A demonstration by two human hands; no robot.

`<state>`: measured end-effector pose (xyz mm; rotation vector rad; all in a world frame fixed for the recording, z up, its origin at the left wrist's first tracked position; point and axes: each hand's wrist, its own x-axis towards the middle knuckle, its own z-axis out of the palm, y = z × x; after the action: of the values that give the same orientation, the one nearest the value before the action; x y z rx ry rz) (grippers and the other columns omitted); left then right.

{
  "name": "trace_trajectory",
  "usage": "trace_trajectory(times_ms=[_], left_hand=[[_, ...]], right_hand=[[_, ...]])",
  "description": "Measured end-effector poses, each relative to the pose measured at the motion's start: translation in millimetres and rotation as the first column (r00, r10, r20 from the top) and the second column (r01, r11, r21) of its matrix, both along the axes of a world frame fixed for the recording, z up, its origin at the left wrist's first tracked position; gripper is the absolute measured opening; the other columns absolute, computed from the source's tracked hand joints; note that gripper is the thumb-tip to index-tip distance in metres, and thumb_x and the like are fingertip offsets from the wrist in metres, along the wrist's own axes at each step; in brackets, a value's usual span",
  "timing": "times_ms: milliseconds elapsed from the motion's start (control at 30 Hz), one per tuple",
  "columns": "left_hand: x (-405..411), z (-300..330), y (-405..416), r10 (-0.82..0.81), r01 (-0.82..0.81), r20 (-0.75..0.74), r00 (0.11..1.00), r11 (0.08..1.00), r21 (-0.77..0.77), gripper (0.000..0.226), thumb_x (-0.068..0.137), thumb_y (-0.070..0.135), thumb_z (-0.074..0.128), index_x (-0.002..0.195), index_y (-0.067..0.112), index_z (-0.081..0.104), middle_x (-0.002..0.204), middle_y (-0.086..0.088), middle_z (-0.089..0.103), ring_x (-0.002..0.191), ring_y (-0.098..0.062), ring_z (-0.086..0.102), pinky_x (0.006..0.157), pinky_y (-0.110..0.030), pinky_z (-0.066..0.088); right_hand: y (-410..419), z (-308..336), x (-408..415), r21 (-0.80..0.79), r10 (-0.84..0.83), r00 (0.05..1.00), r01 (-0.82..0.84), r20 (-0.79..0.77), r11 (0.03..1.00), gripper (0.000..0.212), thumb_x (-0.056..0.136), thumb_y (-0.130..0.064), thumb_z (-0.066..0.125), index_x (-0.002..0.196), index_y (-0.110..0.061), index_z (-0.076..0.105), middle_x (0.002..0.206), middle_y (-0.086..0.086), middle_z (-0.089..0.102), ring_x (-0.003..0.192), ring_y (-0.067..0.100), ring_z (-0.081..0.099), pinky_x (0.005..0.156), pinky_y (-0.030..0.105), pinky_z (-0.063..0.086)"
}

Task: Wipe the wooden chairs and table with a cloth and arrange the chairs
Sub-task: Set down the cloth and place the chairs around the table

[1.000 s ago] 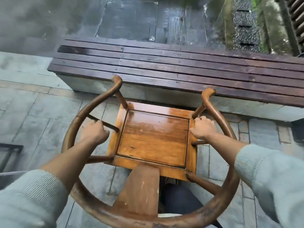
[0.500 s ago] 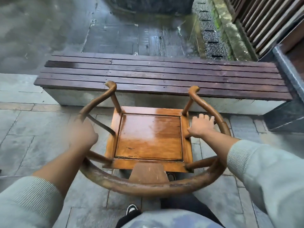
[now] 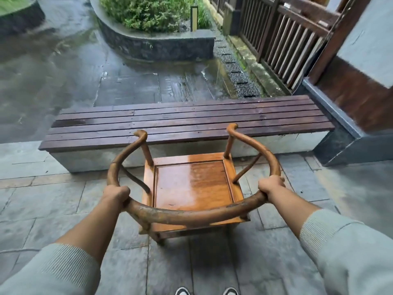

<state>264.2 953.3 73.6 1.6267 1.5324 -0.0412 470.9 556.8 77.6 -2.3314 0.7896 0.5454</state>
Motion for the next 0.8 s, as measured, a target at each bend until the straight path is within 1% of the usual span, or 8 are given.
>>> trace_trajectory(times_ms=[100, 200, 267, 367, 467, 533, 667, 800], left_hand=[[4, 1, -2, 0.082, -0.081, 0.027, 0.996, 0.997, -0.008, 0.041, 0.078, 0.007, 0.061, 0.116, -0.008, 0.053, 0.084, -0.02, 0.055, 0.082, -0.039, 0.063, 0.072, -0.044, 0.058], [4, 0, -2, 0.142, -0.142, 0.0, 0.99, 0.989, -0.034, 0.048, 0.071, 0.006, 0.062, 0.117, -0.007, 0.053, 0.091, -0.021, 0.058, 0.089, -0.04, 0.064, 0.082, -0.048, 0.058], [7, -4, 1, 0.194, -0.194, -0.016, 0.981, 0.967, -0.162, 0.048, 0.072, 0.002, 0.062, 0.119, -0.006, 0.054, 0.1, -0.021, 0.062, 0.089, -0.039, 0.065, 0.079, -0.047, 0.057], [10, -10, -2, 0.2, -0.207, -0.055, 0.978, 0.927, -0.314, 0.04, 0.085, 0.005, 0.062, 0.123, -0.003, 0.051, 0.09, -0.018, 0.065, 0.065, -0.032, 0.065, 0.061, -0.039, 0.051], [17, -13, -2, 0.215, -0.216, -0.044, 0.976, 0.897, -0.385, 0.018, 0.096, 0.012, 0.057, 0.106, 0.0, 0.049, 0.063, -0.012, 0.059, 0.036, -0.024, 0.057, 0.055, -0.037, 0.046], [18, -14, -6, 0.222, -0.223, -0.051, 0.974, 0.888, -0.402, 0.01, 0.096, 0.011, 0.055, 0.09, 0.005, 0.05, 0.05, -0.007, 0.054, 0.043, -0.022, 0.055, 0.055, -0.035, 0.048], [22, -9, -7, 0.232, -0.231, -0.04, 0.972, 0.908, -0.349, 0.011, 0.087, 0.003, 0.046, 0.08, 0.011, 0.047, 0.06, -0.006, 0.049, 0.05, -0.022, 0.052, 0.046, -0.029, 0.046], [20, -6, -9, 0.232, -0.235, -0.047, 0.971, 0.917, -0.322, 0.01, 0.086, -0.001, 0.045, 0.08, 0.007, 0.049, 0.06, -0.008, 0.051, 0.048, -0.022, 0.053, 0.032, -0.026, 0.046]], right_hand=[[1, 2, 0, 0.109, -0.129, 0.986, 0.118, 0.101, 0.987, 0.05, 0.089, -0.013, 0.061, 0.131, 0.001, 0.04, 0.131, 0.029, 0.059, 0.112, 0.043, 0.064, 0.089, 0.044, 0.056], [2, -6, -1, 0.271, -0.274, 0.957, 0.239, 0.1, 0.932, 0.043, 0.077, -0.014, 0.062, 0.117, 0.003, 0.063, 0.107, 0.023, 0.073, 0.092, 0.037, 0.074, 0.087, 0.049, 0.062], [-1, -15, 2, 0.306, -0.35, 0.93, 0.304, 0.109, 0.902, 0.034, 0.075, -0.013, 0.064, 0.106, 0.002, 0.07, 0.095, 0.02, 0.075, 0.082, 0.035, 0.075, 0.082, 0.049, 0.063], [-4, -22, 7, 0.355, -0.393, 0.917, 0.343, 0.075, 0.87, 0.023, 0.076, -0.007, 0.071, 0.097, 0.002, 0.071, 0.078, 0.017, 0.074, 0.069, 0.031, 0.073, 0.079, 0.048, 0.064], [-8, -24, 13, 0.415, -0.427, 0.904, 0.388, 0.0, 0.823, 0.007, 0.083, 0.001, 0.069, 0.088, 0.002, 0.064, 0.051, 0.014, 0.066, 0.046, 0.024, 0.063, 0.07, 0.052, 0.064], [-11, -25, 14, 0.425, -0.425, 0.905, 0.391, -0.015, 0.817, 0.006, 0.084, 0.002, 0.069, 0.083, 0.003, 0.063, 0.049, 0.015, 0.064, 0.049, 0.026, 0.064, 0.071, 0.055, 0.063], [-9, -26, 17, 0.367, -0.412, 0.911, 0.373, 0.032, 0.852, 0.007, 0.079, 0.004, 0.064, 0.073, 0.001, 0.063, 0.053, 0.014, 0.063, 0.06, 0.029, 0.066, 0.079, 0.053, 0.062], [-5, -29, 17, 0.333, -0.447, 0.892, 0.401, 0.072, 0.854, 0.007, 0.073, 0.005, 0.062, 0.073, -0.002, 0.063, 0.037, 0.005, 0.055, 0.046, 0.022, 0.059, 0.059, 0.034, 0.056]])
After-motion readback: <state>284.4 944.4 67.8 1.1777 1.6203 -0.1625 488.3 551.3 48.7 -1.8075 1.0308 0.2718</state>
